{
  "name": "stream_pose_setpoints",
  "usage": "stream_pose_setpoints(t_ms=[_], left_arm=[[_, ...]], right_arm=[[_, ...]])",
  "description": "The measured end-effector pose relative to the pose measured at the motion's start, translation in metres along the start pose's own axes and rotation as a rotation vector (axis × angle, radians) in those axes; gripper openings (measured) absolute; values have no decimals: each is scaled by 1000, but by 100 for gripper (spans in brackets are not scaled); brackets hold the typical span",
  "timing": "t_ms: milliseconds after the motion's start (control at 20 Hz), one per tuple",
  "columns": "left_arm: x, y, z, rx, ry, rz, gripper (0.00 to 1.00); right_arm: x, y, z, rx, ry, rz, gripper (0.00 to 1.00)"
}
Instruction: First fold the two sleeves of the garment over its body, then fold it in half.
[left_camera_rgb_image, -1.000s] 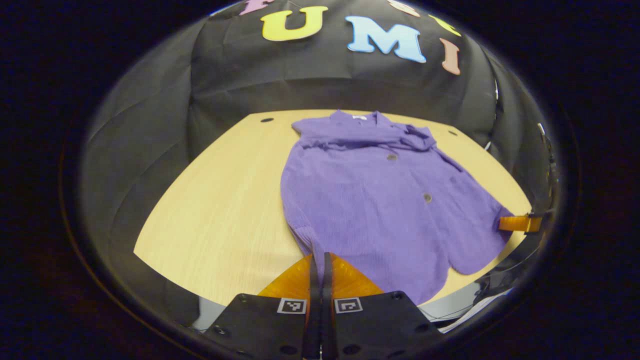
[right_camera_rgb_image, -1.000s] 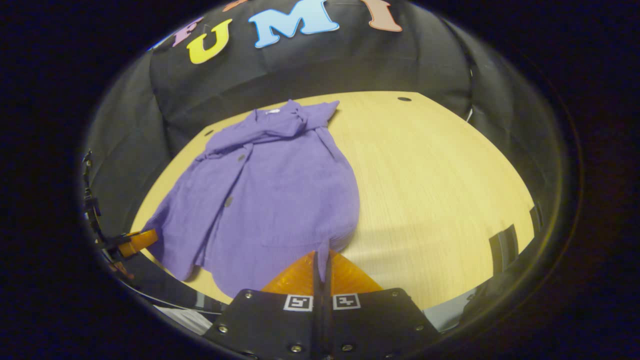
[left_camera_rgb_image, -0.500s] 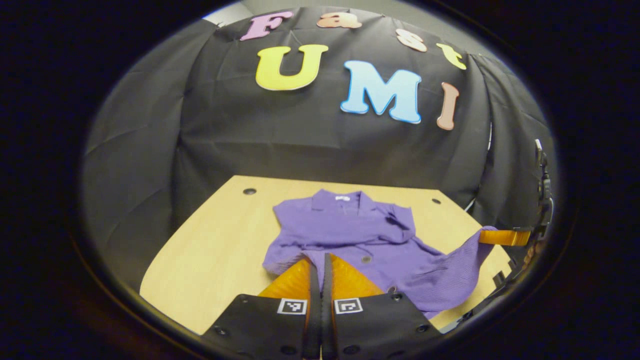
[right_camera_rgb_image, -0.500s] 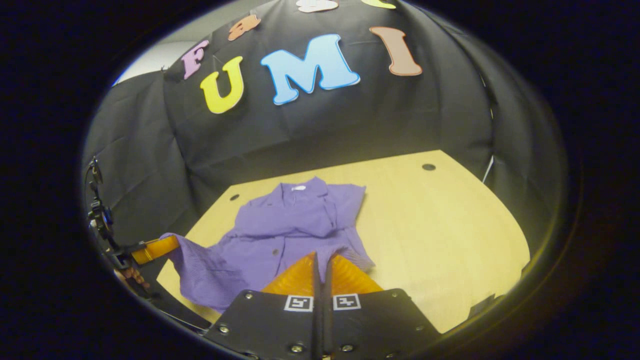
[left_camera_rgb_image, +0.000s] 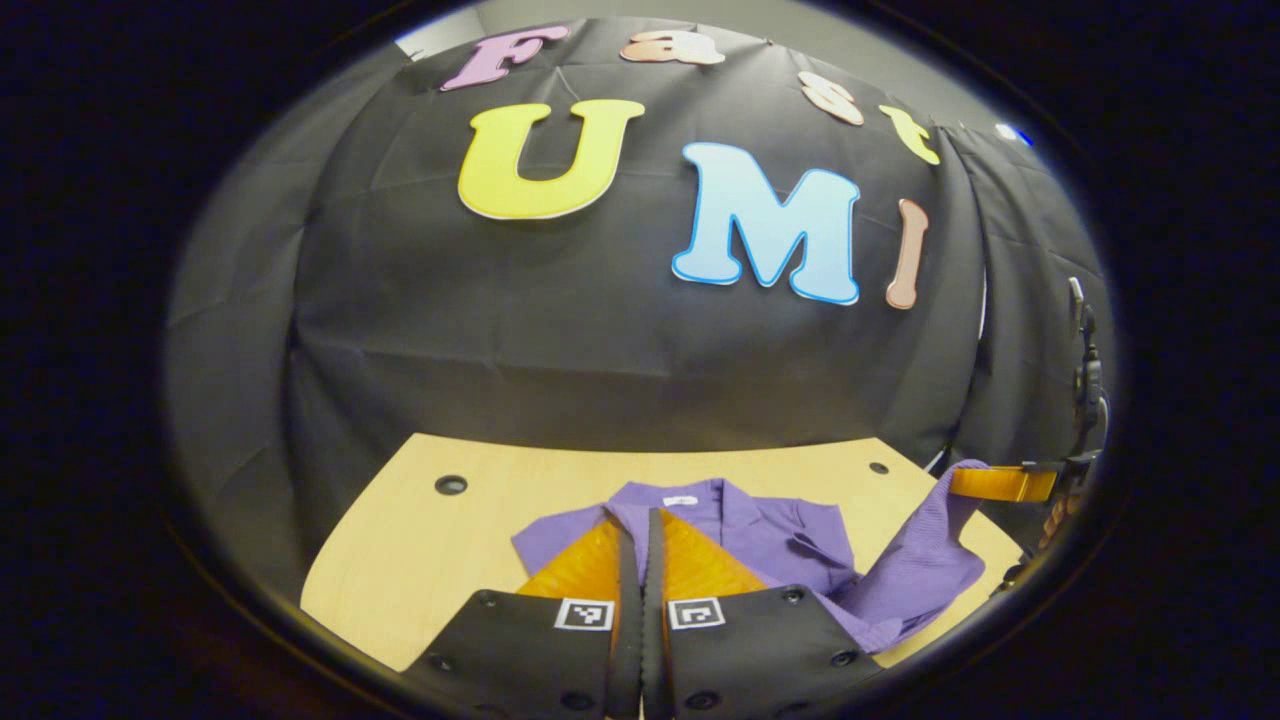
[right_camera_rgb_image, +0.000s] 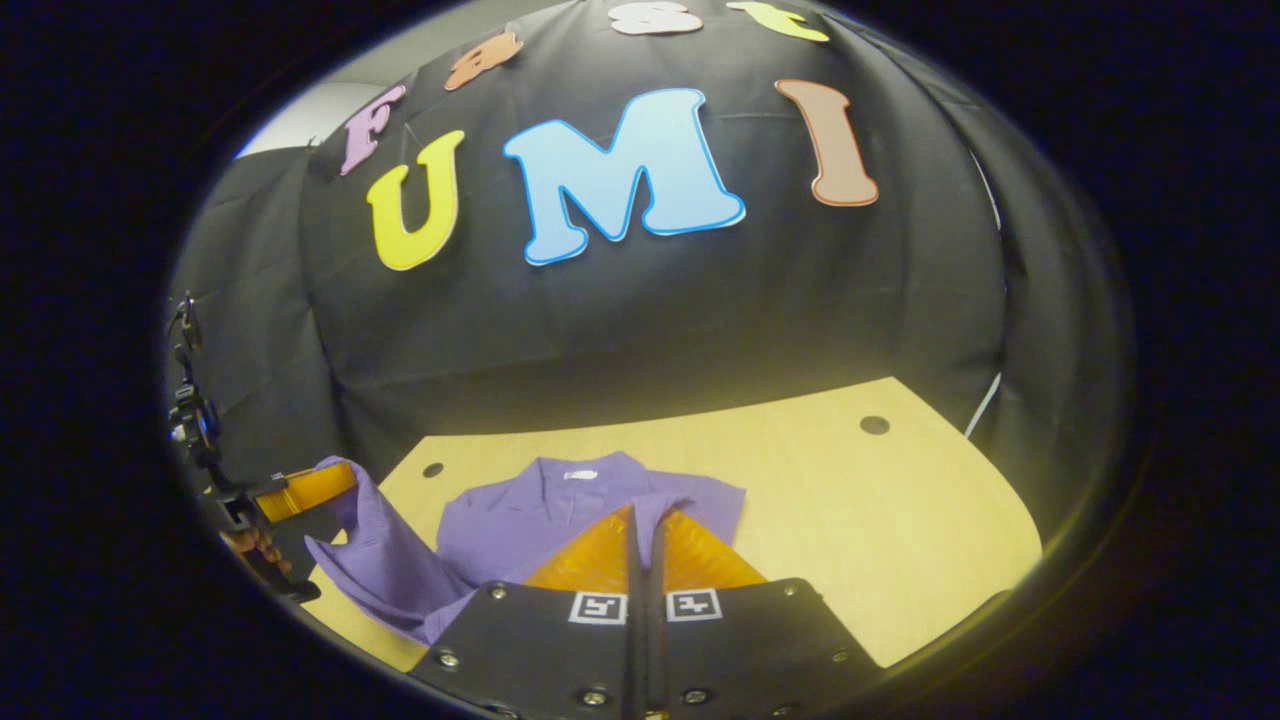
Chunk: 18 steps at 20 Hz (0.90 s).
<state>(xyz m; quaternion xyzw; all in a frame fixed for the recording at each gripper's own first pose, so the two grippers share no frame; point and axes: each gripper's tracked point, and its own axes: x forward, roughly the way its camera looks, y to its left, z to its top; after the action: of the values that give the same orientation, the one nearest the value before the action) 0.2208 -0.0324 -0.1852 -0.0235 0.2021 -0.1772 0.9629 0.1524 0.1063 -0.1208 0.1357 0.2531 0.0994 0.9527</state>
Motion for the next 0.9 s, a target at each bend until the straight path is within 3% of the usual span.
stream_pose_setpoints(t_ms=[350,700,900], left_arm=[[106,46,18,31,-1,17,6],[182,59,-4,100,37,19,6],[206,72,-29,113,69,59,5]], right_arm=[[90,-20,30,-31,15,-93,0],[164,-33,20,-73,79,-157,0],[188,-42,3,-137,128,-210,0]])
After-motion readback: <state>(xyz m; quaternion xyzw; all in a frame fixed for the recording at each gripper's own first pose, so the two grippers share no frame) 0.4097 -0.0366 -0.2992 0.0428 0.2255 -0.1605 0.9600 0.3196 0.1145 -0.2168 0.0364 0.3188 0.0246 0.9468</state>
